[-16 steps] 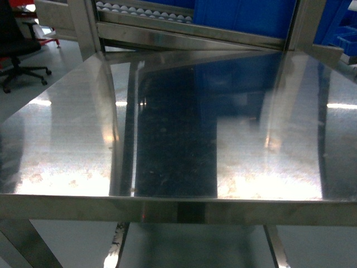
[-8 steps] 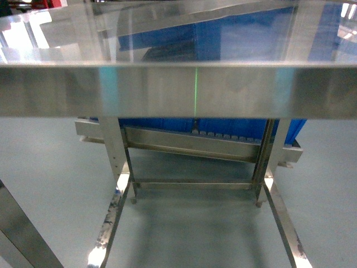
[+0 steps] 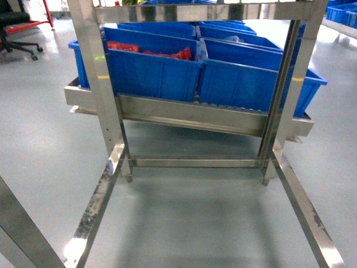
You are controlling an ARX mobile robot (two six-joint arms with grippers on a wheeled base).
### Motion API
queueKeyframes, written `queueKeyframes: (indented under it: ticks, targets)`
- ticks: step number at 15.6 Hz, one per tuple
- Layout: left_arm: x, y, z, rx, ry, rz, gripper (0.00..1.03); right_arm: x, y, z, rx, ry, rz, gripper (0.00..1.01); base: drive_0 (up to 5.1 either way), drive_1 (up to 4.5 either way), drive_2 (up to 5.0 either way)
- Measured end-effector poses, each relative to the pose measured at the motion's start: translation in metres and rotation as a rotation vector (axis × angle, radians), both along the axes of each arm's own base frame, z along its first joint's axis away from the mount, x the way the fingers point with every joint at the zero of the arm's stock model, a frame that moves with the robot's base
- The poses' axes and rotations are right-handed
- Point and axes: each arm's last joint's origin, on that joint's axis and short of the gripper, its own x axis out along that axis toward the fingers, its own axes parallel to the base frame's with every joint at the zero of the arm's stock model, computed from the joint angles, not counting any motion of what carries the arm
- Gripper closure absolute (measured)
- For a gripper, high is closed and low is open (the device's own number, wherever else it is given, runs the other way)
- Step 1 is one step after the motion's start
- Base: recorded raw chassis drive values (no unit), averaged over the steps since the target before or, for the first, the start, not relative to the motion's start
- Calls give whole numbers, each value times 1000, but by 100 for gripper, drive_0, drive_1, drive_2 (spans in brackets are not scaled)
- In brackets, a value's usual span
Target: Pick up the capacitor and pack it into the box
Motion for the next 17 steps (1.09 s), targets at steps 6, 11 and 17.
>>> queueKeyframes:
  ticks: [6,11,17]
  targets:
    - [0,0,0,0,1,1,59,0,0,0,0,2,0,3,0,0,0]
    - [0,0,0,0,1,1,59,0,0,0,0,1,0,3,0,0,0]
    - [0,0,0,0,1,1,59,0,0,0,0,1,-1,3,-442,415,77]
